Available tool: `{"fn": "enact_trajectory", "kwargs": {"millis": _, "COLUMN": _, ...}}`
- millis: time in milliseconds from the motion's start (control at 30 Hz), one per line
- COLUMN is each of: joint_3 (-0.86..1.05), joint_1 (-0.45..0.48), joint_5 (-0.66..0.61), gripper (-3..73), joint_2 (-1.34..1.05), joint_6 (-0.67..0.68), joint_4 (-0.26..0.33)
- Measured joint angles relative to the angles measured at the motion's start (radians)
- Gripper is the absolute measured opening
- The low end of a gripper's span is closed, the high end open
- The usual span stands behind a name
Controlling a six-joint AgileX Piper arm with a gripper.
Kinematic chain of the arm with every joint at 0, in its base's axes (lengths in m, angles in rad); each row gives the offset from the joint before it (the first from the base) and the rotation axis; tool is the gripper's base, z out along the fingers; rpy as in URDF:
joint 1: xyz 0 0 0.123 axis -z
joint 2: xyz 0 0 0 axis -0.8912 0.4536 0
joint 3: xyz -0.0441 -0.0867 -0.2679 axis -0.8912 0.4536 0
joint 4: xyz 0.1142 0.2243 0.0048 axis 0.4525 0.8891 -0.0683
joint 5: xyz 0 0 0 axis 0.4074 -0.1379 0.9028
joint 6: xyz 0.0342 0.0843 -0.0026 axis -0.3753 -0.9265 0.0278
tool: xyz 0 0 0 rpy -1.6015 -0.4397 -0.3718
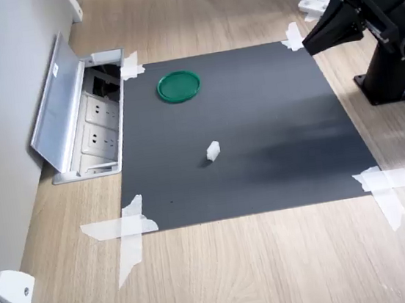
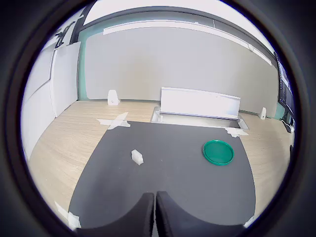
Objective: Grasp a white terminal and put it on the green lid.
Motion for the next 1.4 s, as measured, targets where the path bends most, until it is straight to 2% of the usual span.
{"fn": "enact_trajectory", "kwargs": {"millis": 500, "joint_3": -0.005, "joint_1": 0.0, "joint_5": -0.001, "gripper": -0.9, "joint_2": 0.011, "joint_6": 0.007, "joint_4": 0.0}}
{"fn": "enact_trajectory", "kwargs": {"millis": 800, "joint_3": -0.151, "joint_1": 0.0, "joint_5": -0.035, "gripper": -0.9, "joint_2": 0.176, "joint_6": 0.032, "joint_4": 0.004}}
{"fn": "enact_trajectory", "kwargs": {"millis": 1033, "joint_3": -0.263, "joint_1": 0.0, "joint_5": -0.198, "gripper": -0.9, "joint_2": 0.322, "joint_6": 0.04, "joint_4": 0.04}}
{"fn": "enact_trajectory", "kwargs": {"millis": 1133, "joint_3": -0.316, "joint_1": 0.0, "joint_5": -0.264, "gripper": -0.9, "joint_2": 0.394, "joint_6": 0.131, "joint_4": 0.06}}
{"fn": "enact_trajectory", "kwargs": {"millis": 1267, "joint_3": -0.409, "joint_1": 0.0, "joint_5": -0.362, "gripper": 1.1, "joint_2": 0.511, "joint_6": 0.344, "joint_4": 0.088}}
{"fn": "enact_trajectory", "kwargs": {"millis": 1400, "joint_3": -0.527, "joint_1": 0.0, "joint_5": -0.466, "gripper": 10.2, "joint_2": 0.647, "joint_6": 0.452, "joint_4": 0.084}}
